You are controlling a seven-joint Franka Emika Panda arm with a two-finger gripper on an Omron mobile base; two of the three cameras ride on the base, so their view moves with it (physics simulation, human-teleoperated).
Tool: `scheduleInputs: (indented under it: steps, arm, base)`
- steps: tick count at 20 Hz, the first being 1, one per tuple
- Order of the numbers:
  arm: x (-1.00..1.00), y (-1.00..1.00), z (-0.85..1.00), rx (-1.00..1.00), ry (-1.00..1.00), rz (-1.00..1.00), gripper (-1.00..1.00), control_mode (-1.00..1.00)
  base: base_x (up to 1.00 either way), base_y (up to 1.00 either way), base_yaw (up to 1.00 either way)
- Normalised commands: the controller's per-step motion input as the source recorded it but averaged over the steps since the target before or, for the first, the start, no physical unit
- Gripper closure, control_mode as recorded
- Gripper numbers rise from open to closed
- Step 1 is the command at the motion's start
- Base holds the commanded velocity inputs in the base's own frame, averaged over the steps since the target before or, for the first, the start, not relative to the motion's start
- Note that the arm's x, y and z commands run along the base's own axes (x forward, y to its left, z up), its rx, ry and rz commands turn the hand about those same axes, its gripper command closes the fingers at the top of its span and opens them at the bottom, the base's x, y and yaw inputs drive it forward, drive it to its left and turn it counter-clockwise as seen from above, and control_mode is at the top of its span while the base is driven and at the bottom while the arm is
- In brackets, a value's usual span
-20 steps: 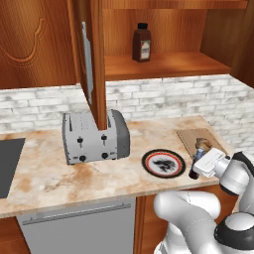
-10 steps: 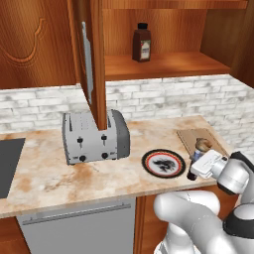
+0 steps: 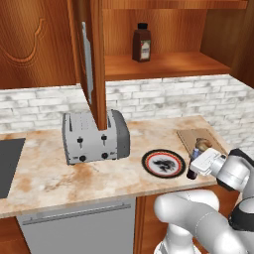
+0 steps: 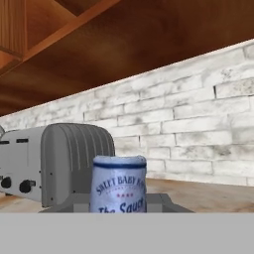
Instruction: Pick the chicken drumstick from the plate and place it on the cutting board. Then pick the condiment bottle from the cabinet and place it next to the cutting board.
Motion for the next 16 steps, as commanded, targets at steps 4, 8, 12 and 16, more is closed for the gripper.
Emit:
scheduleInputs:
  steps: [4,8,12,16]
  arm:
    - [0.01,0.00,-0.29,0.00,0.00,0.00,1.00,-1.00]
    - [0.00,0.00,-0.30,0.00,0.00,0.00,1.00,-1.00]
    - [0.00,0.00,-0.26,0.00,-0.01,0.00,1.00,-1.00]
    - [-0.01,0.00,-0.24,0.00,-0.03,0.00,1.00,-1.00]
  base:
    - [0.00,0.00,0.00]
    - [0.00,0.00,0.00]
    - [0.00,0.00,0.00]
    - [0.00,0.00,0.00]
